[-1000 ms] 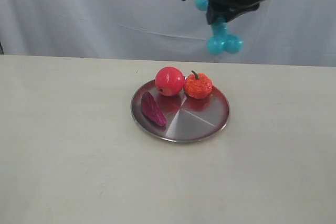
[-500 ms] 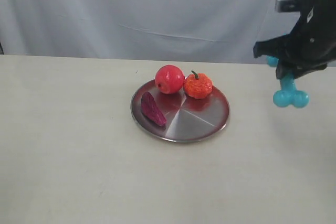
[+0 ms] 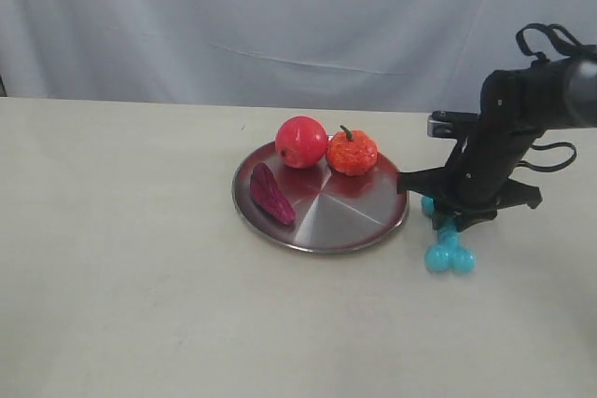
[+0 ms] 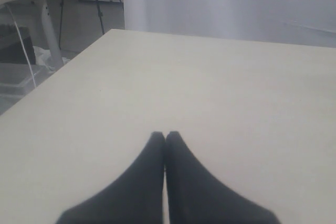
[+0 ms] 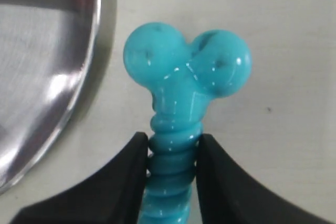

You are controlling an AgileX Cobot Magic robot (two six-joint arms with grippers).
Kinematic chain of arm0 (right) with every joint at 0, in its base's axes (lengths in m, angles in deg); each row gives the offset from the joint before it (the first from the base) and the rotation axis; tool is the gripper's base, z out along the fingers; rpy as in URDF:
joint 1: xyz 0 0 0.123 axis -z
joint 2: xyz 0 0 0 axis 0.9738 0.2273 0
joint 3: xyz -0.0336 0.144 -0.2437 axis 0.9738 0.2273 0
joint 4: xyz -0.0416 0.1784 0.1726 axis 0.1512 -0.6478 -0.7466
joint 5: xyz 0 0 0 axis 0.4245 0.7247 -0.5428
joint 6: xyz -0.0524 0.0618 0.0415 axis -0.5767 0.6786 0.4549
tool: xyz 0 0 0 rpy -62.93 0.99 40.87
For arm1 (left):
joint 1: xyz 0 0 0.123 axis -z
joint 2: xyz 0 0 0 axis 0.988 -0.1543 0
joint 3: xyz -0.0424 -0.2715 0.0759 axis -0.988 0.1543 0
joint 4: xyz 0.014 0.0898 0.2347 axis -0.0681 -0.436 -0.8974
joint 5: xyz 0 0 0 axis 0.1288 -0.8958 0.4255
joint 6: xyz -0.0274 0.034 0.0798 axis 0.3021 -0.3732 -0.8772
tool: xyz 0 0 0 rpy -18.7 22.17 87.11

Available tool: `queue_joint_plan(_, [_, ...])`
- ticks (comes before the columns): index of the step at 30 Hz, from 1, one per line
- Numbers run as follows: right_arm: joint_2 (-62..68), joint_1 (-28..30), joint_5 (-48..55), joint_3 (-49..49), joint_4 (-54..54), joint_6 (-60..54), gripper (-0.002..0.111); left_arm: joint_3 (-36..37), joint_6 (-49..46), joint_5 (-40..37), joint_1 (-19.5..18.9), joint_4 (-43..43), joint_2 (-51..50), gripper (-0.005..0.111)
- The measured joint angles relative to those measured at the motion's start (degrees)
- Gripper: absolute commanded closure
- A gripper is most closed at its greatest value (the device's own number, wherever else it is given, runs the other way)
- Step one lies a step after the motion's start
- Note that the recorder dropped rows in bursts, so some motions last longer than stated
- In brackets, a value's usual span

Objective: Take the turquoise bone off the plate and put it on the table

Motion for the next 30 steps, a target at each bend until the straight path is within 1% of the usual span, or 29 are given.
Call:
queue_joint_plan(1, [0.51,0.0,-0.1,0.0,0.0,0.0,0.107,0.0,0.0,0.0,0.0,0.0,0.0,0.107])
queue_joint_plan(3, [0.97,0.0,-0.1,0.0,-0.12,-0.3,0.095,0.0,0.0,0.0,0.0,0.0,0.0,0.107])
queue_joint_plan(4, [0.95,0.0,-0.1,0.0,-0.12,-0.55,0.086,0.0,0.0,0.0,0.0,0.0,0.0,0.107])
queue_joint_plan(5, [0.95,0.0,-0.1,0.0,-0.12,-0.99,0.067,0.0,0.0,0.0,0.0,0.0,0.0,0.107])
queue_joint_plan(7, [0.43,0.0,-0.1,0.0,-0.12,-1.59,0.054,0.0,0.0,0.0,0.0,0.0,0.0,0.107])
queue_joint_plan(9, [-0.78,0.0,-0.1,0.0,-0.12,-1.84,0.051,0.0,0.0,0.0,0.0,0.0,0.0,0.107])
queue_joint_plan(14, [-6.65,0.0,0.93,0.0,-0.22,-2.59,0.052,0.0,0.0,0.0,0.0,0.0,0.0,0.107])
queue_joint_plan(15, [-7.98,0.0,1.18,0.0,-0.22,-2.82,0.054,0.0,0.0,0.0,0.0,0.0,0.0,0.107])
queue_joint_plan(17, [-11.85,0.0,1.92,0.0,-0.22,-2.99,0.063,0.0,0.0,0.0,0.0,0.0,0.0,0.107])
queue_joint_plan(24, [-27.13,0.0,3.44,0.0,1.41,-3.99,0.106,0.0,0.0,0.0,0.0,0.0,0.0,0.107])
queue_joint_plan(25, [-29.41,0.0,3.44,0.0,1.9,-4.48,0.108,0.0,0.0,0.0,0.0,0.0,0.0,0.107])
queue_joint_plan(30, [-39.34,0.0,3.48,0.0,2.66,-7.66,0.109,0.0,0.0,0.0,0.0,0.0,0.0,0.107])
